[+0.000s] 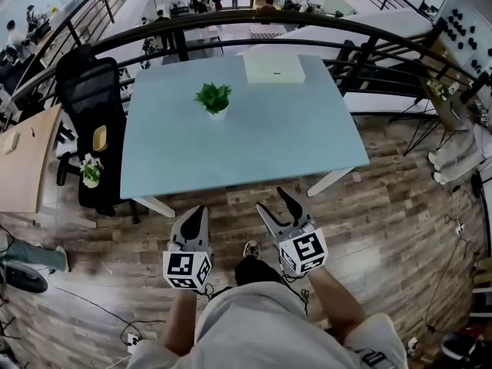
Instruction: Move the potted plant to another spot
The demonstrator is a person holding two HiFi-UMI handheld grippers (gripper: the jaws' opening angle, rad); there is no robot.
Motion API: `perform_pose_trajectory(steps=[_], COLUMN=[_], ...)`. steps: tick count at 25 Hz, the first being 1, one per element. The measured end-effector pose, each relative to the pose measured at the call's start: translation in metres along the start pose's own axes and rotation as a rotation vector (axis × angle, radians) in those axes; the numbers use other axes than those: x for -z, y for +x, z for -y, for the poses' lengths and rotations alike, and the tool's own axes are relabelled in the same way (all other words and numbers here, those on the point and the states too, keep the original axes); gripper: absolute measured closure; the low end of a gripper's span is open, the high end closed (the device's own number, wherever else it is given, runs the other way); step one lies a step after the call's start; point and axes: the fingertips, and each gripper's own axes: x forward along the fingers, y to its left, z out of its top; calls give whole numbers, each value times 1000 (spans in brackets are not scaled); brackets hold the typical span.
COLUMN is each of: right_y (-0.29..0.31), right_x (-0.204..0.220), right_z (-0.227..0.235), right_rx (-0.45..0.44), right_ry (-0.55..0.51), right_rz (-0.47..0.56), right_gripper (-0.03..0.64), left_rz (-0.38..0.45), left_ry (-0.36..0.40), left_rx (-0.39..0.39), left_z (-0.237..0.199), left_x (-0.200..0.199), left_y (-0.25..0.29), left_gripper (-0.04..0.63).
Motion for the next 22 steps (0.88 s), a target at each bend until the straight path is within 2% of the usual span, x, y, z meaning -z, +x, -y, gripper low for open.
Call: perform_pose_trajectory(steps=[3, 10, 22], right_y=[21, 54, 110], right_x=[-3, 16, 40], right_z=[25, 77, 92], right_rx=[-27, -42, -55], right_ry=[7, 52, 99], right_rz=[5, -24, -64], right_gripper=[359, 345, 322], left_rz=[1, -56, -127], left_ry=[-11, -13, -32], left_rx=[-21, -25, -42], left_z=[-3, 4, -30], left_x=[-8, -6, 9], left_y=[32, 94, 135], left_gripper=[583, 583, 583])
